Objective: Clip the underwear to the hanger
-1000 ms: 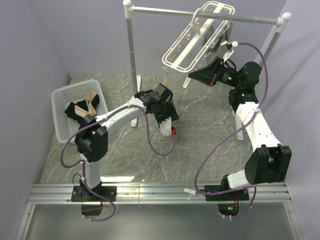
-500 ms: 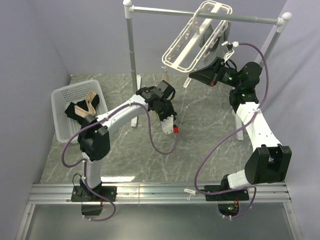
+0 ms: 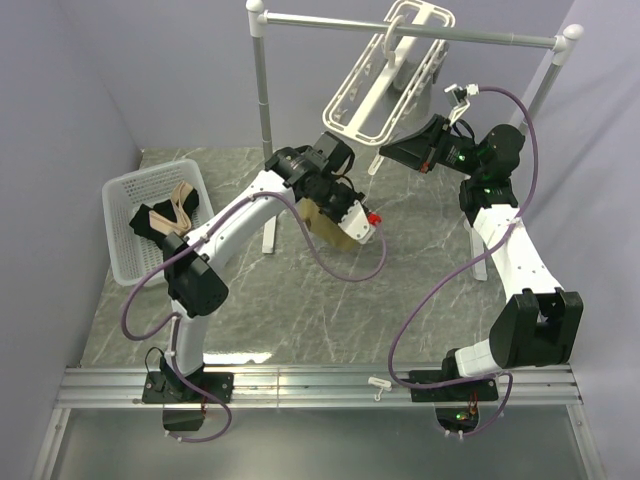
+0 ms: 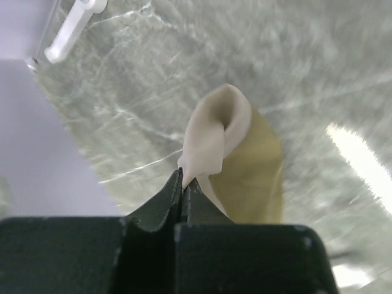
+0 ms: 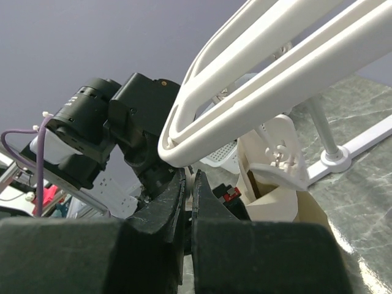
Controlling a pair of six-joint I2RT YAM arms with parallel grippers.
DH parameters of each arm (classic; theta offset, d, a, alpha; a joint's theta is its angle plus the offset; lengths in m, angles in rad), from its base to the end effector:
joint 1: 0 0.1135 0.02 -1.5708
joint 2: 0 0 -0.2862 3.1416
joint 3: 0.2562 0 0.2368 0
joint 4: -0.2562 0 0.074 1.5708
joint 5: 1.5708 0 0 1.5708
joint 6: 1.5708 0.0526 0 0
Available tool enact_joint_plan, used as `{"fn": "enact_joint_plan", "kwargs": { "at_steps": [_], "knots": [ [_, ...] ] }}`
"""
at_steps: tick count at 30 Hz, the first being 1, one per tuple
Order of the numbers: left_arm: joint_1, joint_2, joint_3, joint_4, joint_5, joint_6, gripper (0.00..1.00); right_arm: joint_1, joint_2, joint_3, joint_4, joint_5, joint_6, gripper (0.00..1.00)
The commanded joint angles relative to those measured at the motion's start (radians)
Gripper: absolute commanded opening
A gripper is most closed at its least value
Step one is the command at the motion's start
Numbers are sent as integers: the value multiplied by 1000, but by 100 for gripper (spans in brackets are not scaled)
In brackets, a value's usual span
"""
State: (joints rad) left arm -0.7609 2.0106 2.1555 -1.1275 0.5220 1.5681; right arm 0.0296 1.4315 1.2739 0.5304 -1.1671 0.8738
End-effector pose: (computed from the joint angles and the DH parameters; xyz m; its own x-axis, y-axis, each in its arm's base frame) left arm 0.2906 -0.3129 0.3654 0.7965 0.4385 -0.4163 0.6046 -0.5725 0.5537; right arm 0.3025 0.0573 0.4547 -0.4316 0.2886 -0.8547 -0.8361 0.2275 0.4991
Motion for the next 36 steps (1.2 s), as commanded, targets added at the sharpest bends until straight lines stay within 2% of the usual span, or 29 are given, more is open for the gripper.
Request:
{"fn": "enact_joint_plan", "kwargs": {
  "at_steps": [1,3,9,21,26,36],
  "knots": [
    [21,-78,-14,56,136,-287,0,-10,-11,2,-4,6,-32,0],
    [32,-113,-28,137,163,-406,0,-8,-11,2,-23,7,-50,0],
    [69,-116,27,188,211,-656,0,-10,-9,2,-56,12,-85,0],
    [115,-265,-169,422,178,-997,0,-10,-5,7,-86,15,-125,0],
    [127,-314,-233,517,148,-1059,0,-10,-2,5,-84,4,-133,0],
    [140,-288,-206,545,156,-1119,0,-10,-3,-2,-110,-2,-186,0]
  ]
}}
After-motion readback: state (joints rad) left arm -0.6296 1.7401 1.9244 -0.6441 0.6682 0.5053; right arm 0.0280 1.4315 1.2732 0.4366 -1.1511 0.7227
